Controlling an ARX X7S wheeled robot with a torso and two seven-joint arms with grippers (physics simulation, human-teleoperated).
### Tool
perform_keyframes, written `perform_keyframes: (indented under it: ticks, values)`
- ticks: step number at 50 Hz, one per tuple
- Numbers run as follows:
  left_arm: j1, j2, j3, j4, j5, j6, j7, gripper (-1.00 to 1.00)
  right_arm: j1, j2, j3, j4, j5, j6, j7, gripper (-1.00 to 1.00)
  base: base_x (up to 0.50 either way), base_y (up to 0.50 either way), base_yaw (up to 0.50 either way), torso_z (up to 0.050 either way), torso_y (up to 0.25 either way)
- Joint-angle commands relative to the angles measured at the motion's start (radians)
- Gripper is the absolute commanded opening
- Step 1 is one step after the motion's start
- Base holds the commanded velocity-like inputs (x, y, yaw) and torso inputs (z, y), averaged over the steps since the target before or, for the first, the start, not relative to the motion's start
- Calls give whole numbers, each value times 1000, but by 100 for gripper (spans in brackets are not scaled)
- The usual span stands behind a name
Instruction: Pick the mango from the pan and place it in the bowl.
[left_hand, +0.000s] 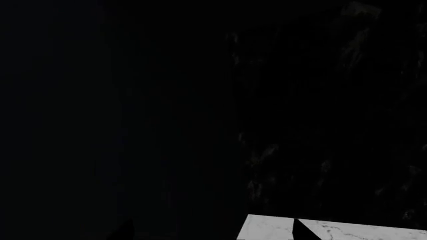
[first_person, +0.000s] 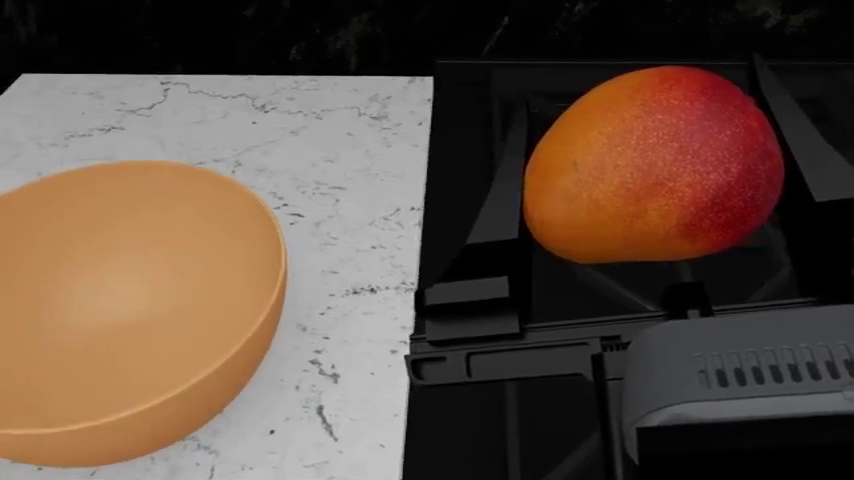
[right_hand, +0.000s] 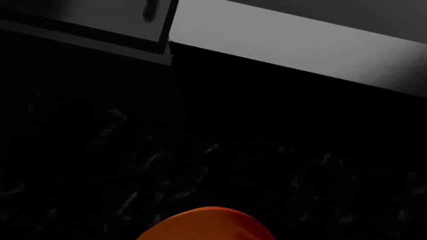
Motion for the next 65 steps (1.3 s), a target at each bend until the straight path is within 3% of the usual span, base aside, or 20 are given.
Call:
perform_keyframes:
  ticks: [1, 29, 51, 65]
  values:
    - [-2, 14, -20, -4, 11, -4, 16, 100, 4, -16, 30, -3, -30, 8, -29, -100, 0, 0, 0, 0, 0]
    - [17, 10, -35, -16, -15, 21, 3, 100, 21, -24, 23, 11, -17, 6, -33, -100, 0, 0, 0, 0, 0]
    - [10, 10, -22, -29, -19, 19, -14, 100, 329, -305, -30, 329, 169, 112, -302, -100, 0, 0, 0, 0, 0]
    - [10, 13, -22, -61, -30, 42, -35, 100, 452, -490, -94, 582, 177, 150, -461, -100, 0, 0, 0, 0, 0]
